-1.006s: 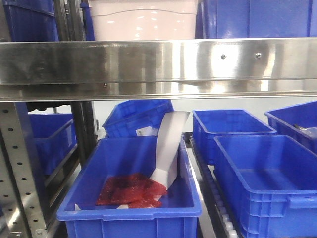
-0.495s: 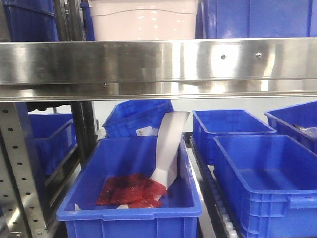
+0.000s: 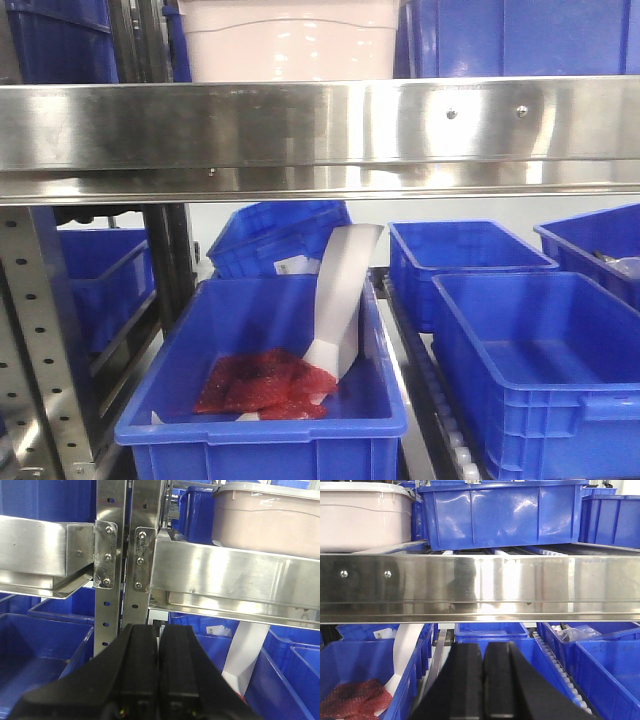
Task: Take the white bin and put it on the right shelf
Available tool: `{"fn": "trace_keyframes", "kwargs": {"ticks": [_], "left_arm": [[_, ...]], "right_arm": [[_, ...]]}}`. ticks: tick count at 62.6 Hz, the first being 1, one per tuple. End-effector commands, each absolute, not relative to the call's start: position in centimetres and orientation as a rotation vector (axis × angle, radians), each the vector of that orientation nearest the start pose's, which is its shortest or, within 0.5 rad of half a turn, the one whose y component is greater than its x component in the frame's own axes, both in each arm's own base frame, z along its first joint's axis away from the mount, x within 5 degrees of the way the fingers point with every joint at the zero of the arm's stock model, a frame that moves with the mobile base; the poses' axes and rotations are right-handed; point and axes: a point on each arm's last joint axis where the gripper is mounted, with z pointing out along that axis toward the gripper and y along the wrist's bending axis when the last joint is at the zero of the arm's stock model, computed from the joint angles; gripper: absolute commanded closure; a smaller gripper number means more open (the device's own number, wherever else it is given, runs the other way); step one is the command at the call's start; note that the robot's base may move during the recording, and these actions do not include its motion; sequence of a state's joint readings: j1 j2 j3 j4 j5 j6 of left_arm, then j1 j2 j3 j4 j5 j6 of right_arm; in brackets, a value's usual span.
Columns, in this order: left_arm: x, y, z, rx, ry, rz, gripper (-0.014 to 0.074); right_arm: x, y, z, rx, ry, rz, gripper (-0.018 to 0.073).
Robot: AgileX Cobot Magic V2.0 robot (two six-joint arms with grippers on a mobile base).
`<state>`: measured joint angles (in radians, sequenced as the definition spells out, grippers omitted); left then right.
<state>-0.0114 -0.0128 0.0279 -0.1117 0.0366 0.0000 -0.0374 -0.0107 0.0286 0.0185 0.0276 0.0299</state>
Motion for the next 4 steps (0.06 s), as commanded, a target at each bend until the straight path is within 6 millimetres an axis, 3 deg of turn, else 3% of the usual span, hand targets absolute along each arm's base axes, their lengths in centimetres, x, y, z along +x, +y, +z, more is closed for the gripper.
{"fn": "trace_keyframes", "kwargs": {"ticks": [1,4], "left_arm": [[5.63,0.0,20.18,-0.087,1.461,-0.103,0.0713],[5.63,0.0,20.18,-0.087,1.461,-0.103,0.0713]], "right_arm": [[5.51,-0.22,21.16,0.057,1.424,0.002,0.0509],[5.51,-0.22,21.16,0.057,1.424,0.002,0.0509]]}}
